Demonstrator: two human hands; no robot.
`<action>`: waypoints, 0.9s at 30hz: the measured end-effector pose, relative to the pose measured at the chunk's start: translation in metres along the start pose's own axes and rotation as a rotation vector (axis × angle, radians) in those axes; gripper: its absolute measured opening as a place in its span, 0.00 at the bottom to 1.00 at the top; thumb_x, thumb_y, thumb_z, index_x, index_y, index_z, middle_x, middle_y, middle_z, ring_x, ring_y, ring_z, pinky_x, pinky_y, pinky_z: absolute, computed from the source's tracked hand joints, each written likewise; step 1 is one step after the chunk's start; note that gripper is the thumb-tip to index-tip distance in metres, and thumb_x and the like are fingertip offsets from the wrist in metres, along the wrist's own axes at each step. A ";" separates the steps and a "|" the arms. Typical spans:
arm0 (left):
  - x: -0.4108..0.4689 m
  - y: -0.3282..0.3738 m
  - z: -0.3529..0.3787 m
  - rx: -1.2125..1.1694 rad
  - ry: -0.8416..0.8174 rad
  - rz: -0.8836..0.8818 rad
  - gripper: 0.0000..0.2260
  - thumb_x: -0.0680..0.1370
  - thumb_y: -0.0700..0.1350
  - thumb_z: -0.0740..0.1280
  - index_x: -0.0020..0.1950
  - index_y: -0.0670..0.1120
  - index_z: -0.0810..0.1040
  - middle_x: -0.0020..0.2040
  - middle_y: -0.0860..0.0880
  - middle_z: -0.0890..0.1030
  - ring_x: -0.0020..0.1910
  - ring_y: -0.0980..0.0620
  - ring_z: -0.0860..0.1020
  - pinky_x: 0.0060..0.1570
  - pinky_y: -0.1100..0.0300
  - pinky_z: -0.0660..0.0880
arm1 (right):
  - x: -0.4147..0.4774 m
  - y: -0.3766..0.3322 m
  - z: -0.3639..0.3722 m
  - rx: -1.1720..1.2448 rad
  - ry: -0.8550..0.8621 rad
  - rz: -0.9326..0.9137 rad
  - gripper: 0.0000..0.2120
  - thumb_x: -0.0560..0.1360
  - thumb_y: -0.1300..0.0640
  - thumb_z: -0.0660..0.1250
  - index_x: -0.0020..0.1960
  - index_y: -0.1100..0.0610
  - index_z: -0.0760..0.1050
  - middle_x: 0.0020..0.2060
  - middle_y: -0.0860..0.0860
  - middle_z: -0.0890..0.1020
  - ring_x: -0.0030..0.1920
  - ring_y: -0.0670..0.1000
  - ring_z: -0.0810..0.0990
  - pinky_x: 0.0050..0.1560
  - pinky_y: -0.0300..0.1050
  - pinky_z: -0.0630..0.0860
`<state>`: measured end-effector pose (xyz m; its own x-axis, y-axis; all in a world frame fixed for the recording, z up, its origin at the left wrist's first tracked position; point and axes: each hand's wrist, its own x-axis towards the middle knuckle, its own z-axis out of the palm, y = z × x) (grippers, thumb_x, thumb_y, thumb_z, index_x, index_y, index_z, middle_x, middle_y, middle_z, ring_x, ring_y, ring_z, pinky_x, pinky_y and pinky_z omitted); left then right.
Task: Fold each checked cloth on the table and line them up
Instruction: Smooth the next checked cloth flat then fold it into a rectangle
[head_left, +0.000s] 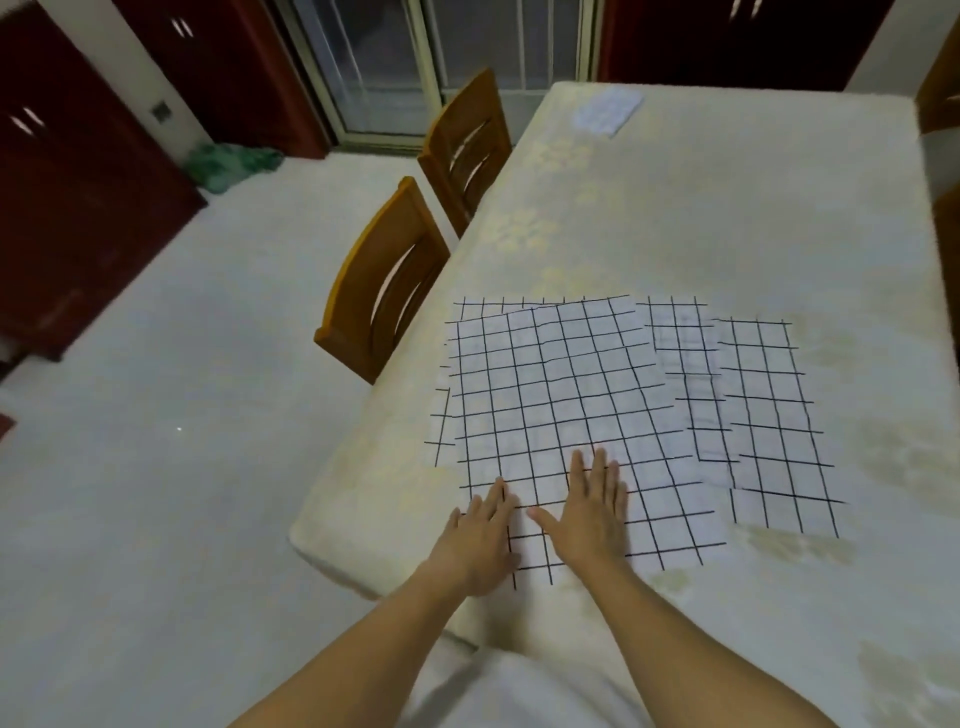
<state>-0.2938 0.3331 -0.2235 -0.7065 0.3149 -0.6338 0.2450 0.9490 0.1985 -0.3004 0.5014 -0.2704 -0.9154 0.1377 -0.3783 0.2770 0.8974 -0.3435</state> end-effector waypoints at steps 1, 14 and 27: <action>-0.001 0.001 0.002 0.002 0.012 -0.005 0.35 0.84 0.55 0.59 0.83 0.50 0.42 0.82 0.50 0.36 0.82 0.44 0.45 0.79 0.43 0.48 | 0.001 0.001 0.000 -0.002 -0.008 -0.017 0.52 0.72 0.25 0.55 0.79 0.54 0.33 0.78 0.57 0.32 0.77 0.58 0.30 0.77 0.57 0.36; 0.007 0.027 0.011 0.077 0.079 -0.068 0.35 0.84 0.55 0.58 0.82 0.49 0.40 0.82 0.47 0.34 0.81 0.42 0.38 0.79 0.42 0.44 | -0.015 0.062 -0.029 -0.121 -0.182 -0.203 0.61 0.66 0.36 0.75 0.80 0.50 0.35 0.78 0.51 0.32 0.78 0.55 0.32 0.78 0.57 0.37; 0.000 0.059 0.035 0.127 0.074 -0.159 0.35 0.83 0.60 0.52 0.82 0.46 0.40 0.82 0.40 0.41 0.80 0.32 0.48 0.78 0.42 0.52 | -0.057 0.057 -0.024 -0.030 0.088 0.071 0.48 0.76 0.31 0.58 0.80 0.56 0.38 0.79 0.59 0.40 0.79 0.61 0.38 0.78 0.57 0.37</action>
<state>-0.2564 0.3887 -0.2377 -0.7885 0.1664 -0.5921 0.2050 0.9788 0.0022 -0.2393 0.5544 -0.2473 -0.9162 0.2364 -0.3235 0.3345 0.8958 -0.2926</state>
